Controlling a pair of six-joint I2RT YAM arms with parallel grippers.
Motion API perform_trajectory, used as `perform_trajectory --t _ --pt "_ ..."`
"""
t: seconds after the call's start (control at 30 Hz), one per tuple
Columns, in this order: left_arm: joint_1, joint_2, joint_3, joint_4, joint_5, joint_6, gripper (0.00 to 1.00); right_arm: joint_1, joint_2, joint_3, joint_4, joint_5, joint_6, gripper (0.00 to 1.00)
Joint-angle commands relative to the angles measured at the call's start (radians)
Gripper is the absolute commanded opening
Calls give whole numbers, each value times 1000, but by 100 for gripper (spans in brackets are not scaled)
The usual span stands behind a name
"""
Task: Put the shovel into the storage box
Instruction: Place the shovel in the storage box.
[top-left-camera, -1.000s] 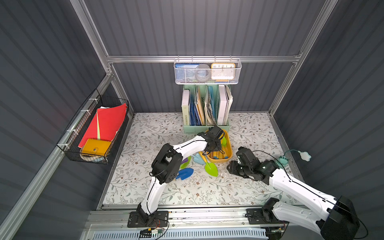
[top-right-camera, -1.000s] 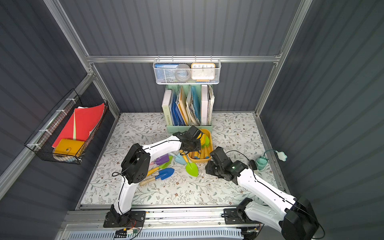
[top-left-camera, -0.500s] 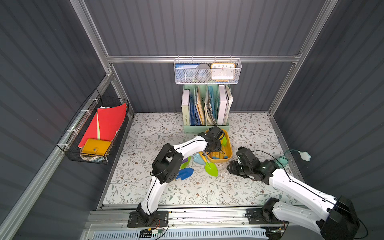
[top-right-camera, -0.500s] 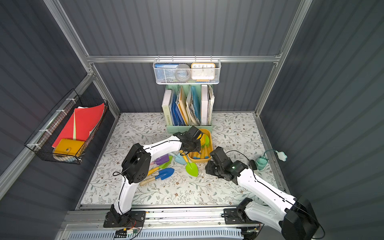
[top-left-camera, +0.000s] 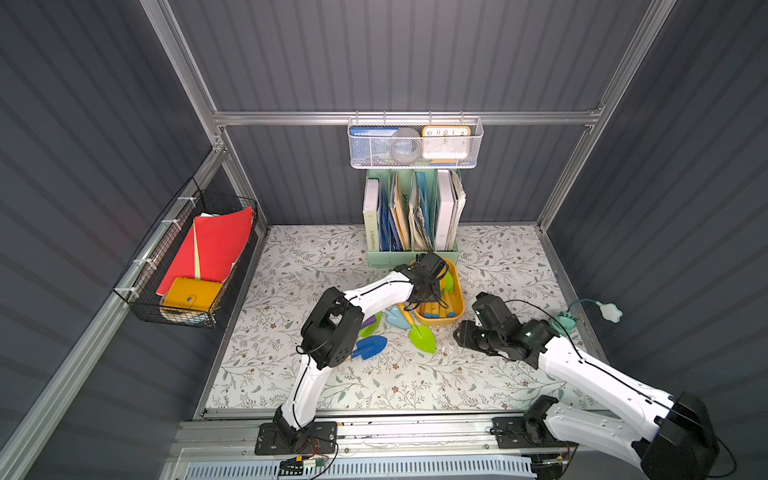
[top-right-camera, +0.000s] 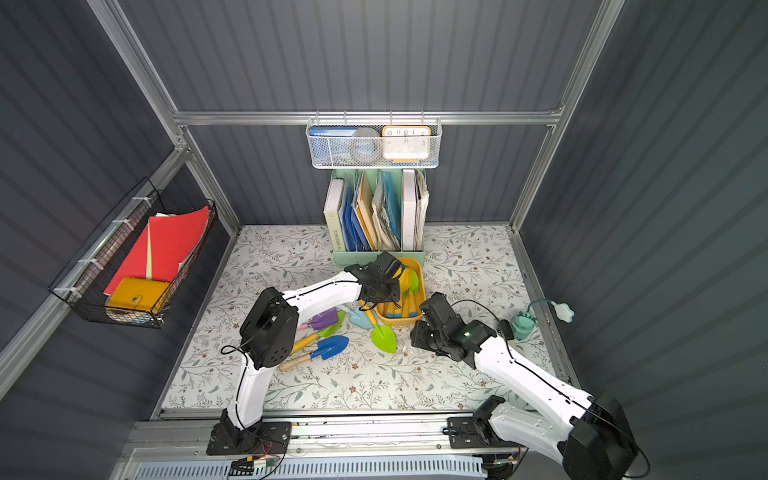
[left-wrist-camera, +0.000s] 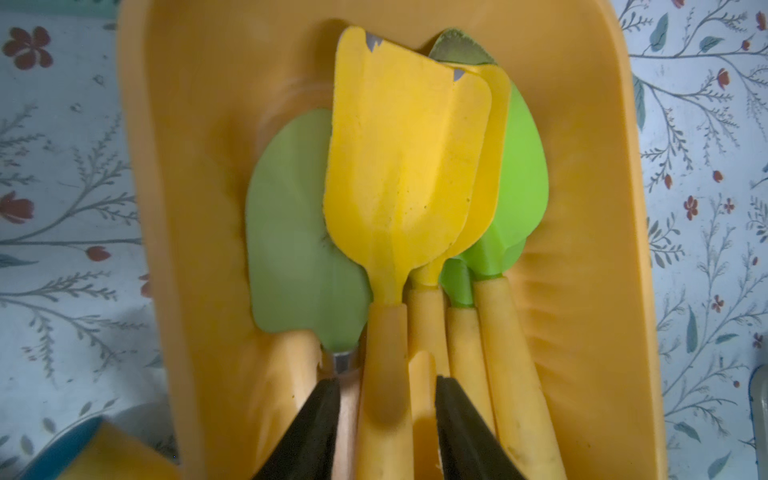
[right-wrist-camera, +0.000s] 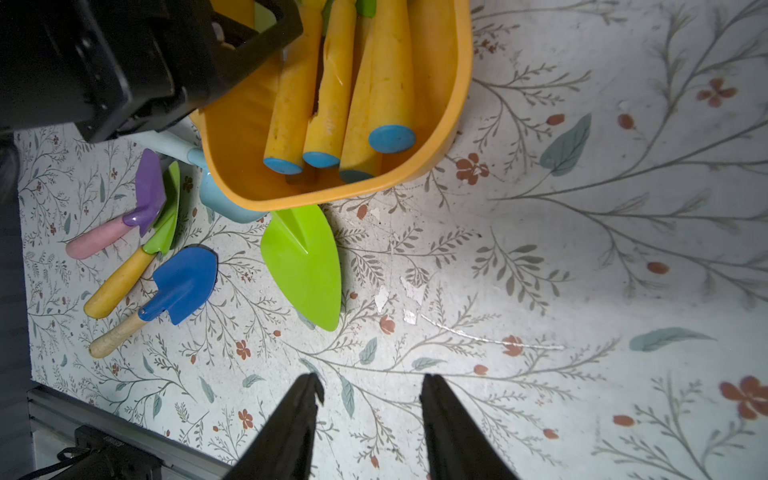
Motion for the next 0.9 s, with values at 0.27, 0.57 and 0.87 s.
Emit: perform_trajectory --t 0.27,0.57,0.87 --pt "2 -243 -144 24 -33 15 50 -4 37 109 -31 -71 -97 49" --pt "2 -425 -362 3 -62 -42 58 2 84 163 -18 -185 -150 50" --pt "2 -616 -538 -139 -122 -101 65 72 107 179 -12 -202 -174 54"
